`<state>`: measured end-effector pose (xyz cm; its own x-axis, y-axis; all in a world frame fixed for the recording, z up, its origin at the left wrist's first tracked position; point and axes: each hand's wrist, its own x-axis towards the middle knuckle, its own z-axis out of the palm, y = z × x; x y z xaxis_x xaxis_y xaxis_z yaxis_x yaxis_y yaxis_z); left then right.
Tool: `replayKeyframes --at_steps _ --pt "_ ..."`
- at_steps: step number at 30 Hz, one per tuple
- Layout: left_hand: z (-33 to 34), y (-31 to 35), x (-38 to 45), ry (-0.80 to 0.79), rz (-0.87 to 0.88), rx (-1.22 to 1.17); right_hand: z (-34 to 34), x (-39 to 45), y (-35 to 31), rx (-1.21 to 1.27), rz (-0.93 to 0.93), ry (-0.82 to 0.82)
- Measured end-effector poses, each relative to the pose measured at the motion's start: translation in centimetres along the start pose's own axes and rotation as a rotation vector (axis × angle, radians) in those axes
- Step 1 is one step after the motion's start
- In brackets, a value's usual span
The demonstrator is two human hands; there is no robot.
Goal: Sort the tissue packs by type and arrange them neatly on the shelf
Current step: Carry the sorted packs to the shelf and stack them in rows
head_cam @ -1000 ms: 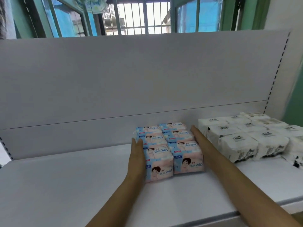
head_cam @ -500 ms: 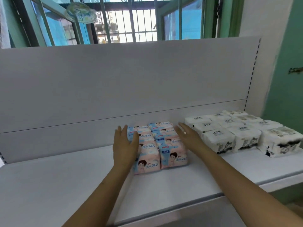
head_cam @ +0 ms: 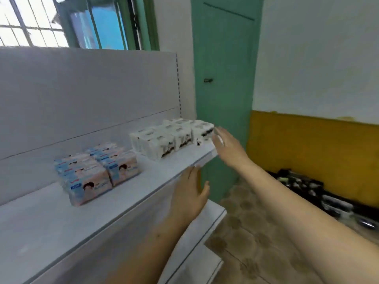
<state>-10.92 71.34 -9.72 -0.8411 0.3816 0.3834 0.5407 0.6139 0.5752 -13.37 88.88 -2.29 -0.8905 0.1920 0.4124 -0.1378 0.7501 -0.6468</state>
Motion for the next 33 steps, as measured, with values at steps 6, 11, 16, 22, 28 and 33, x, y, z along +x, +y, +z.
replayKeyframes --at_steps 6,11,16,22,28,33 --pt "11.8 8.2 -8.5 -0.339 0.113 -0.081 -9.2 -14.9 7.7 -0.250 0.305 0.045" --pt "19.3 14.6 -17.5 -0.655 0.183 -0.118 -15.9 -27.2 15.1 -0.284 0.581 0.023" --pt "25.8 18.3 -21.4 -0.850 0.186 -0.052 -19.8 -35.9 23.2 -0.251 0.795 0.116" --pt "35.4 20.0 -21.8 -0.947 0.030 0.024 -20.3 -43.1 34.5 -0.163 0.968 -0.023" --pt "42.4 17.3 -22.2 -0.986 -0.274 0.090 -16.7 -45.9 44.4 -0.092 1.126 -0.270" --pt "47.3 10.7 -24.6 -1.029 -0.492 0.132 -11.9 -45.1 50.8 -0.043 1.170 -0.445"
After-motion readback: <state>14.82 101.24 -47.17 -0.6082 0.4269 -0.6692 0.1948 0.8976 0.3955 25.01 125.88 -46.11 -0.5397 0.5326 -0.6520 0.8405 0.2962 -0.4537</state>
